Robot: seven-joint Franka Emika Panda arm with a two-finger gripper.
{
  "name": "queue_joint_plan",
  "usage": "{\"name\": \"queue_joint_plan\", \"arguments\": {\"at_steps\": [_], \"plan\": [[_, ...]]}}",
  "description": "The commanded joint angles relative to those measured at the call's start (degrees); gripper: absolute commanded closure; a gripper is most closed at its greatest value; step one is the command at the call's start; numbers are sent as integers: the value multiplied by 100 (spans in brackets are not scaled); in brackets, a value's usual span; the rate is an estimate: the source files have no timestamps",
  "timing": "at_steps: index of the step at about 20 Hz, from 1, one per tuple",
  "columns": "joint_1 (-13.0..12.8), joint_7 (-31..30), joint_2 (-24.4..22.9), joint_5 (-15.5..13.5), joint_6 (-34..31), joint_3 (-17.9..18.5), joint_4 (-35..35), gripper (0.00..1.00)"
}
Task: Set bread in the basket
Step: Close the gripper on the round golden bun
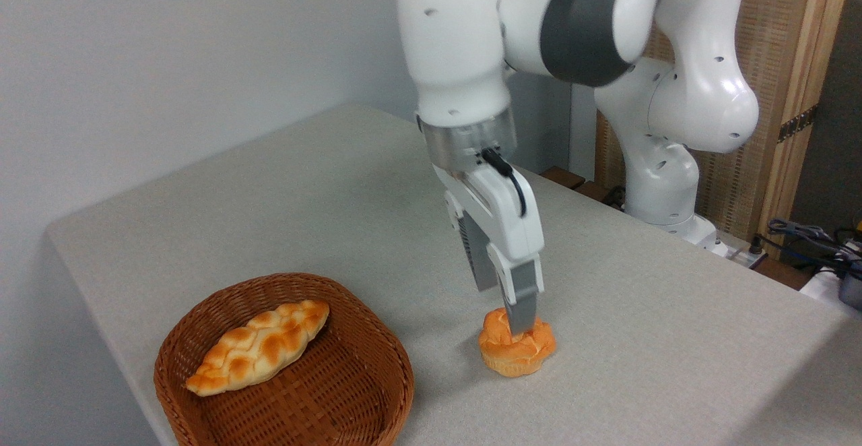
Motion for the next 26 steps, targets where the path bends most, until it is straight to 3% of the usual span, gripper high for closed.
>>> {"name": "queue_joint_plan", "arguments": {"at_steps": [1, 6, 7, 10, 12, 26], "plan": [[-45, 179, -48, 94, 424, 120, -310, 0], [-54, 179, 23, 85, 654, 111, -530, 0], [-54, 179, 58, 85, 672, 111, -557, 7], [-54, 179, 102, 76, 672, 111, -566, 53], [-54, 179, 102, 76, 672, 111, -566, 59], [-81, 144, 216, 67, 505, 111, -434, 63]]}}
